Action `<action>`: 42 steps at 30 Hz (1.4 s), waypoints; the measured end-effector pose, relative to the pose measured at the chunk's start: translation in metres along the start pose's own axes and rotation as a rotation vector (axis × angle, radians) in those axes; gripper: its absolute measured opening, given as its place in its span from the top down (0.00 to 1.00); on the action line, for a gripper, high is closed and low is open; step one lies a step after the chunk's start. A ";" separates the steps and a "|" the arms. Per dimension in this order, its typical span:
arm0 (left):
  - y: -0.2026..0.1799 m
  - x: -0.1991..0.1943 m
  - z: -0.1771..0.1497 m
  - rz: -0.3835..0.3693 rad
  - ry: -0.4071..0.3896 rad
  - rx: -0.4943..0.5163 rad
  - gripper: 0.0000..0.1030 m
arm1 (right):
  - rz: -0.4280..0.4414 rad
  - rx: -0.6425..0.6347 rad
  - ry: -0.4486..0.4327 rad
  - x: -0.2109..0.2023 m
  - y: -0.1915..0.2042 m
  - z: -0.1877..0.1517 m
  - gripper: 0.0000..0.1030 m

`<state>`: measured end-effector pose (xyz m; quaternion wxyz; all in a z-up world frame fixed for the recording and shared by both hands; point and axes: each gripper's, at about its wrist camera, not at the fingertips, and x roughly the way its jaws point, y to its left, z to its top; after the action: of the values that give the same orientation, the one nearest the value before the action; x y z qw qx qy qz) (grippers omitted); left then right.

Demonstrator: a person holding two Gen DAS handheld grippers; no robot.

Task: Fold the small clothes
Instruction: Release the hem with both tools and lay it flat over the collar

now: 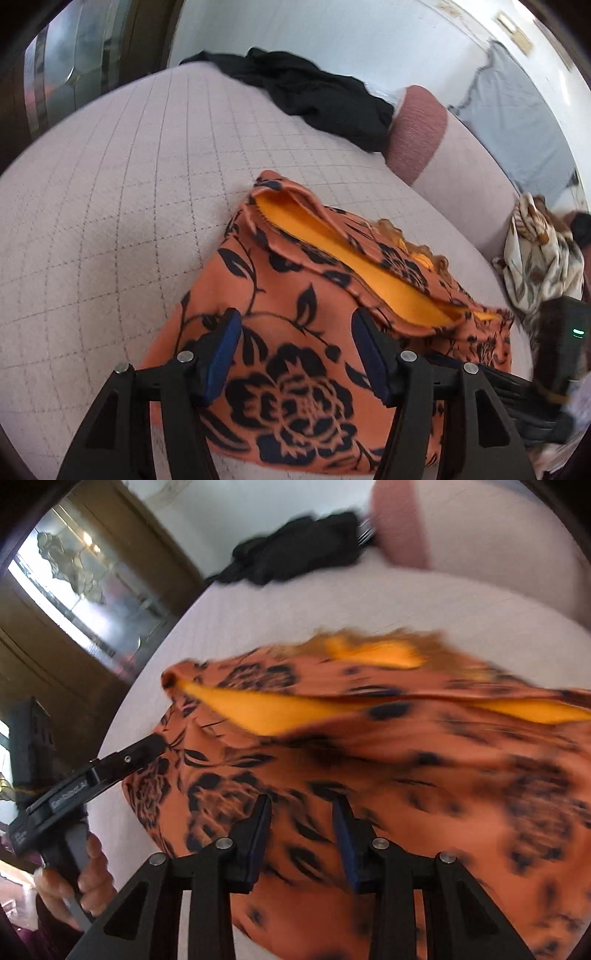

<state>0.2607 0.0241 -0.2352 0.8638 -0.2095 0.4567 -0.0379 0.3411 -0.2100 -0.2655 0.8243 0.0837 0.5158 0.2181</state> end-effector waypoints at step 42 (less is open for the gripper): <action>-0.035 0.018 -0.024 0.276 0.015 0.274 0.34 | -0.211 0.386 -0.271 -0.127 -0.114 -0.054 0.37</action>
<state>0.2562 -0.0205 -0.2469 0.8777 -0.0248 0.4782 0.0175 0.2775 -0.3730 -0.2284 0.8728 0.2138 0.4385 0.0153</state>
